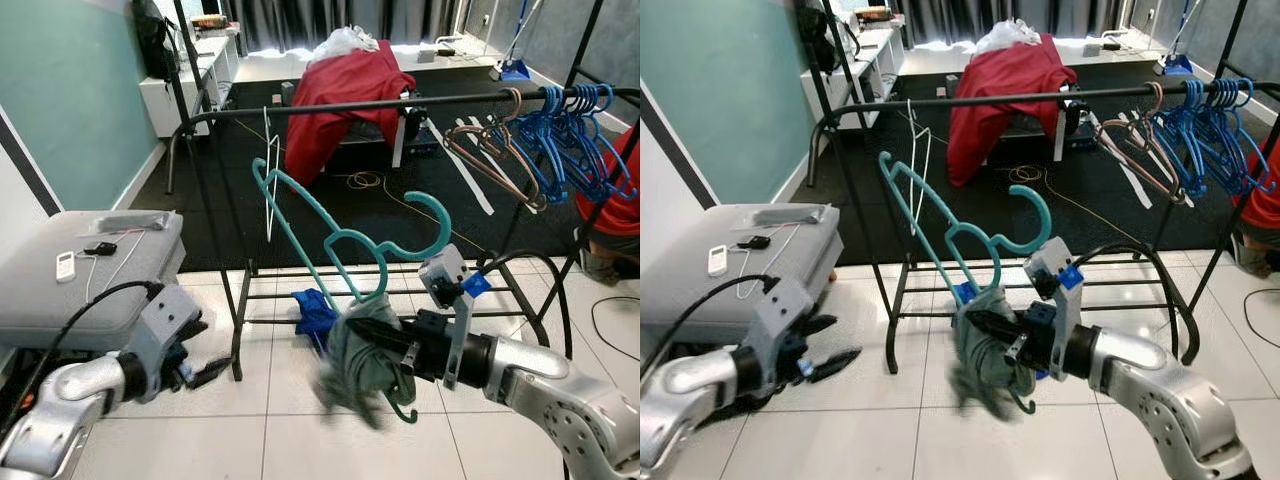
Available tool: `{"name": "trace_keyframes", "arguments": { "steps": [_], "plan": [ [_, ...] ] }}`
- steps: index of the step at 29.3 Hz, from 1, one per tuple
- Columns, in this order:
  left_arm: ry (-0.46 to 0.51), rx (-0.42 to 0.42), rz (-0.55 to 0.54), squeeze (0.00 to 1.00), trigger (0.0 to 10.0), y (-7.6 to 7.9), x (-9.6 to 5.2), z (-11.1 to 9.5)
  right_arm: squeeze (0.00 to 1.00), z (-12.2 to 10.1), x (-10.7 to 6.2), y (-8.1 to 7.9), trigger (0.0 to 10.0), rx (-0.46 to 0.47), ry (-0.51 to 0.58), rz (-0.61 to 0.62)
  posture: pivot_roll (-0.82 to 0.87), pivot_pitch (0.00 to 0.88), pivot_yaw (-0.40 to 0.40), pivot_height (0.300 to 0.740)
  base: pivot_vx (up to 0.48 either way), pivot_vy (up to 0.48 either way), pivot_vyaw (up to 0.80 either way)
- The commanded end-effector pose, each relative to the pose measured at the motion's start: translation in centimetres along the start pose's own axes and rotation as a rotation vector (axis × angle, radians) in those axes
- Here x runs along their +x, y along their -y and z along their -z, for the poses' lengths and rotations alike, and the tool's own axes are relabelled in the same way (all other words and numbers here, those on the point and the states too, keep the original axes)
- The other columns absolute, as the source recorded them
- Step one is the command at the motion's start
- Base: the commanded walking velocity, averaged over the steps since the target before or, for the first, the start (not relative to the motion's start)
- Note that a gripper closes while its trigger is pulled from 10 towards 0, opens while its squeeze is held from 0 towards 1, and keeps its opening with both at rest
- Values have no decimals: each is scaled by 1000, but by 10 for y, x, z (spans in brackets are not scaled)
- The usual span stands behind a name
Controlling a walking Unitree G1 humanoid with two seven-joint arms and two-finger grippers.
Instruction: Hang hanger
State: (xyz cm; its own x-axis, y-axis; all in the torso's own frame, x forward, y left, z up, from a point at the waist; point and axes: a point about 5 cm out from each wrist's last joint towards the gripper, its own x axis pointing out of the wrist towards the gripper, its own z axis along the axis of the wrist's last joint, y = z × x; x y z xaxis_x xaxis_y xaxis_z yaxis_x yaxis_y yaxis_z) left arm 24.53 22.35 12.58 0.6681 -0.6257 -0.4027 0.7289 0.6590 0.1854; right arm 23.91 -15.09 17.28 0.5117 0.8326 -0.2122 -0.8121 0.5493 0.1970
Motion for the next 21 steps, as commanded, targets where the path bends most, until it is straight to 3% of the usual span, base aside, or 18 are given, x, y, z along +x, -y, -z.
{"name": "trace_keyframes", "arguments": {
  "steps": [1, 3, 5, 6, 8, 9, 10, 11, 12, 13, 15, 20, 21],
  "plan": [
    [-31, 4, 33, 1000, 10000, -1, -7, 0, 0, 1, -2, 0, 0, -1, -12, -4, -93, 0, 57, 740, 0, 0, 0],
    [-45, 80, 0, 1000, 10000, -14, -21, -11, 0, 6, -5, 0, 0, 15, -35, -25, -95, 0, 60, 740, 0, 0, 0],
    [-45, 80, 0, 1000, 10000, -14, -21, -11, 0, 6, -5, 0, 0, 15, -35, -25, -95, 0, 60, 740, 0, 0, 0],
    [9, 123, -51, 1000, 10000, -23, -24, -24, 0, 11, -8, -5, 0, 27, -73, -69, -95, 0, 56, 740, 0, 0, 0],
    [221, 200, -148, 1000, 10000, -41, -33, -75, 0, 34, -17, -17, 0, 27, -241, -172, -98, 0, 53, 740, 0, 0, 0],
    [271, 217, -161, 1000, 10000, -44, -37, -88, 0, 40, -19, -20, 0, 27, -285, -197, -98, 0, 53, 740, 0, 0, 0],
    [271, 217, -161, 1000, 10000, -44, -37, -88, 0, 40, -19, -20, 0, 27, -285, -197, -98, 0, 53, 740, 0, 0, 0],
    [314, 244, -151, 925, 10000, -44, -41, -100, 0, 44, -21, -20, 0, 34, -306, -202, -100, 0, 49, 740, 0, 0, 0],
    [314, 244, -151, 925, 10000, -44, -41, -100, 0, 44, -21, -20, 0, 34, -306, -202, -100, 0, 49, 740, 0, 0, 0],
    [335, 276, -121, 0, 10000, -41, -45, -110, 0, 45, -21, -19, 0, 38, -316, -200, -100, 0, 49, 740, 0, 0, 0],
    [363, 337, -47, 0, 10000, -34, -52, -127, 0, 48, -22, -18, 0, 40, -336, -205, -100, 0, 49, 740, 0, 0, 0],
    [359, 362, 17, 0, 10000, -27, -53, -131, 0, 48, -21, -19, 0, 39, -339, -209, -96, 0, 47, 740, 0, 0, 0],
    [326, 377, 109, 0, 10000, -15, -51, -130, 0, 48, -19, -20, 0, 38, -333, -215, -93, 0, 48, 740, 0, 0, 0]
  ]
}}
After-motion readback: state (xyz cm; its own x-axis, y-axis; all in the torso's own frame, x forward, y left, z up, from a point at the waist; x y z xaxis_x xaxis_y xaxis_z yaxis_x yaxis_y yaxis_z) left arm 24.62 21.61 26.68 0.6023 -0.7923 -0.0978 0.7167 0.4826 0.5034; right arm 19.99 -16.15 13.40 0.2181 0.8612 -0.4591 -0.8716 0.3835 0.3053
